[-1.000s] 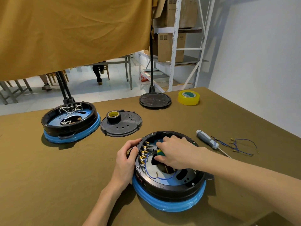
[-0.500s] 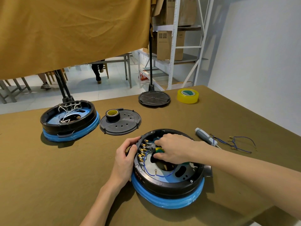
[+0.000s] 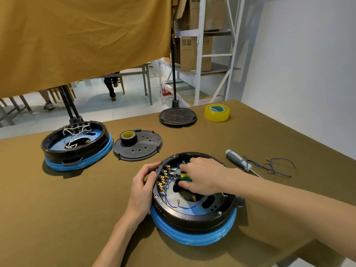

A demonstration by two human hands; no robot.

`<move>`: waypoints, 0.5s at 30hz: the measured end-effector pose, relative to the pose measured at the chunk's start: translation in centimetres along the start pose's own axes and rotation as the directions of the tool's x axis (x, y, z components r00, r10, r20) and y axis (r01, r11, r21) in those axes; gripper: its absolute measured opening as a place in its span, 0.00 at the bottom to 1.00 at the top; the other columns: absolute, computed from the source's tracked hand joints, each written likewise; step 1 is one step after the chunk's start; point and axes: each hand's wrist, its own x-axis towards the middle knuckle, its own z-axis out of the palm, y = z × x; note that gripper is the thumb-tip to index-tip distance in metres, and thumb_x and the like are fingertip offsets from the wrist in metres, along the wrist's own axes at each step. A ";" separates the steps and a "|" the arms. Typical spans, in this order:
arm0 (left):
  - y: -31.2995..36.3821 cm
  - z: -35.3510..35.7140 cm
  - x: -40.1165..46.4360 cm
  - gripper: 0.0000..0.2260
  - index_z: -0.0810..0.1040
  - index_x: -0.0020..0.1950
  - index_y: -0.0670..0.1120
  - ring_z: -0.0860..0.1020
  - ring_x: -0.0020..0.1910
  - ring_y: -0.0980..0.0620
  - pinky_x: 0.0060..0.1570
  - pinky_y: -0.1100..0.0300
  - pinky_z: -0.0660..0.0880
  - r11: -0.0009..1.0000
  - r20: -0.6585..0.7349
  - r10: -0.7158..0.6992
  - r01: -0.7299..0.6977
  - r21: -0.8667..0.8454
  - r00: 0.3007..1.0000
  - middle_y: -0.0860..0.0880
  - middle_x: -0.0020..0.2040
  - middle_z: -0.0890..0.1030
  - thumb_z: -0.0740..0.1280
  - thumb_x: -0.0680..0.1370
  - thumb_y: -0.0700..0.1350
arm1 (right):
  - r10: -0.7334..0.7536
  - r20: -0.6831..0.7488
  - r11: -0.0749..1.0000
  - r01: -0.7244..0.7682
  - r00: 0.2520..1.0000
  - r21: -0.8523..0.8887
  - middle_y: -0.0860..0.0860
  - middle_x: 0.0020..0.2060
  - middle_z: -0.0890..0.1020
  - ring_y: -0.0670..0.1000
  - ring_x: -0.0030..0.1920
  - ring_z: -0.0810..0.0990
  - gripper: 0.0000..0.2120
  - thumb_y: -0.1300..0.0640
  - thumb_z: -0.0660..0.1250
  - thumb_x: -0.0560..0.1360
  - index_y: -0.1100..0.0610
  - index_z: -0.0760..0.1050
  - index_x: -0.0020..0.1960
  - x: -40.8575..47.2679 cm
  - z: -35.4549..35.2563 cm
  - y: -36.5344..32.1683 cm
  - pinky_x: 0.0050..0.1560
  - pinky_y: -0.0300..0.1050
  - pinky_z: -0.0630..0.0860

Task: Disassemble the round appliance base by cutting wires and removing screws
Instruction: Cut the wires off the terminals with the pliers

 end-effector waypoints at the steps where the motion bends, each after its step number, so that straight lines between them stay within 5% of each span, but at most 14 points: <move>1: 0.0 0.0 0.0 0.15 0.79 0.64 0.50 0.81 0.58 0.58 0.50 0.65 0.79 1.000 -0.002 -0.002 0.002 0.002 1.000 0.56 0.56 0.84 0.60 0.80 0.49 | -0.006 -0.002 1.000 0.006 1.000 -0.014 0.50 0.42 0.71 0.56 0.45 0.75 0.20 0.38 0.59 0.82 0.55 0.73 0.55 0.0 0.0 0.0 0.42 0.50 0.72; 8: 0.3 0.0 0.0 0.14 0.79 0.63 0.51 0.82 0.56 0.60 0.49 0.68 0.78 1.000 0.005 0.000 0.000 -0.004 1.000 0.61 0.54 0.84 0.60 0.80 0.48 | -0.037 0.048 0.993 0.042 0.998 -0.112 0.54 0.44 0.75 0.59 0.47 0.77 0.22 0.39 0.59 0.82 0.58 0.74 0.55 1.4 -0.9 -0.6 0.43 0.51 0.74; 15: 0.2 -0.1 0.1 0.15 0.79 0.64 0.50 0.81 0.58 0.59 0.52 0.67 0.78 1.000 -0.001 0.000 0.000 0.012 1.000 0.59 0.55 0.84 0.60 0.80 0.49 | -0.044 0.124 0.986 0.063 0.991 -0.156 0.49 0.36 0.68 0.56 0.40 0.75 0.18 0.39 0.59 0.82 0.54 0.69 0.52 2.5 -1.7 -0.6 0.37 0.47 0.69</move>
